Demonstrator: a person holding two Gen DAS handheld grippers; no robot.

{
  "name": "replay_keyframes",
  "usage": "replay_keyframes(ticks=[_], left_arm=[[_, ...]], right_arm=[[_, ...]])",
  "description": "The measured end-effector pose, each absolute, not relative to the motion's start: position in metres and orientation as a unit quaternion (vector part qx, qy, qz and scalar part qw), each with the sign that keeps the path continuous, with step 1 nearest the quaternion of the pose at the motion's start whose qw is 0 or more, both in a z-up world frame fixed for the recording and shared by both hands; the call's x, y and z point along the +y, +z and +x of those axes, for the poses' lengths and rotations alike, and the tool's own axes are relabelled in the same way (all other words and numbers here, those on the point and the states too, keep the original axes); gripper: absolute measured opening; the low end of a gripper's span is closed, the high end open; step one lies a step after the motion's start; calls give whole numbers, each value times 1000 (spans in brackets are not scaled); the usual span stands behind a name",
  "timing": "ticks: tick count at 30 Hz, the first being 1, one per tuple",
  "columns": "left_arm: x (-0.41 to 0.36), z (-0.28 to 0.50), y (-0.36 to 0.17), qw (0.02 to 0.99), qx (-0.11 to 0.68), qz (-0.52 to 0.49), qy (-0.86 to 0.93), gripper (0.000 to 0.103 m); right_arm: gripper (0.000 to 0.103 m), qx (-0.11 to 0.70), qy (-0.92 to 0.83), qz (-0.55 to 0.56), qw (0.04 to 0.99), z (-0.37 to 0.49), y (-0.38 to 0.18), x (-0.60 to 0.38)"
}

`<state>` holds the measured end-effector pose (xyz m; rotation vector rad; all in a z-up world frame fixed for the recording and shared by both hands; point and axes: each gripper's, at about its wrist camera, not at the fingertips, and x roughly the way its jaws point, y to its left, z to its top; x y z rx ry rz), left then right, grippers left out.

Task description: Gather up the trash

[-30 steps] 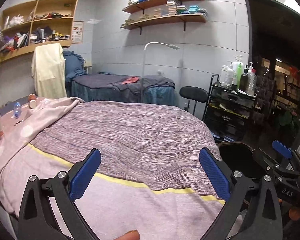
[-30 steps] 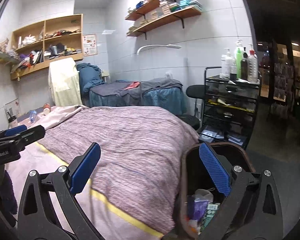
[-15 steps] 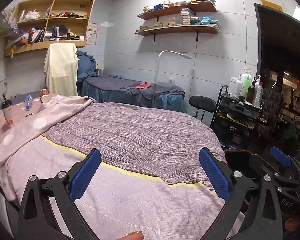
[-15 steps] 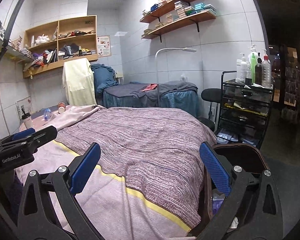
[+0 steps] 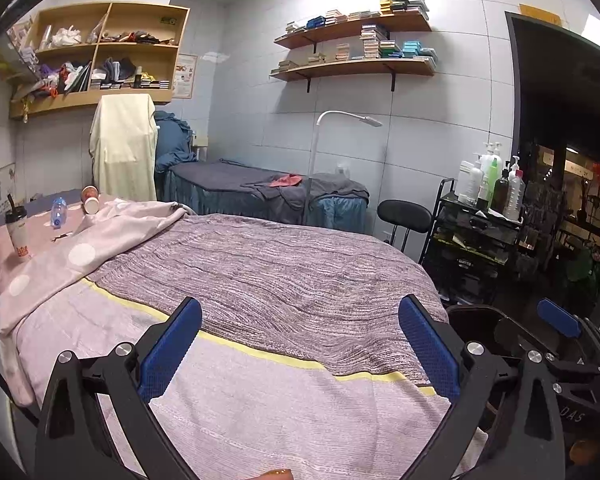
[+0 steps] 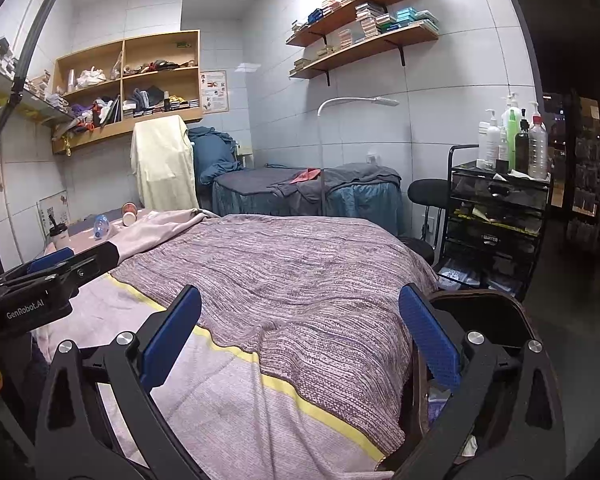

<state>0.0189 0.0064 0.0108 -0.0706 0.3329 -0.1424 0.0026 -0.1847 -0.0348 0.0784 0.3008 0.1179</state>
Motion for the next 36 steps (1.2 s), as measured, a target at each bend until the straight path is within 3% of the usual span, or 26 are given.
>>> replay_keyframes(ticks=[36], left_arm=[[5, 17, 14, 984, 159, -31, -71, 97]], right_arm=[[97, 154, 56, 42, 986, 4, -36, -188]])
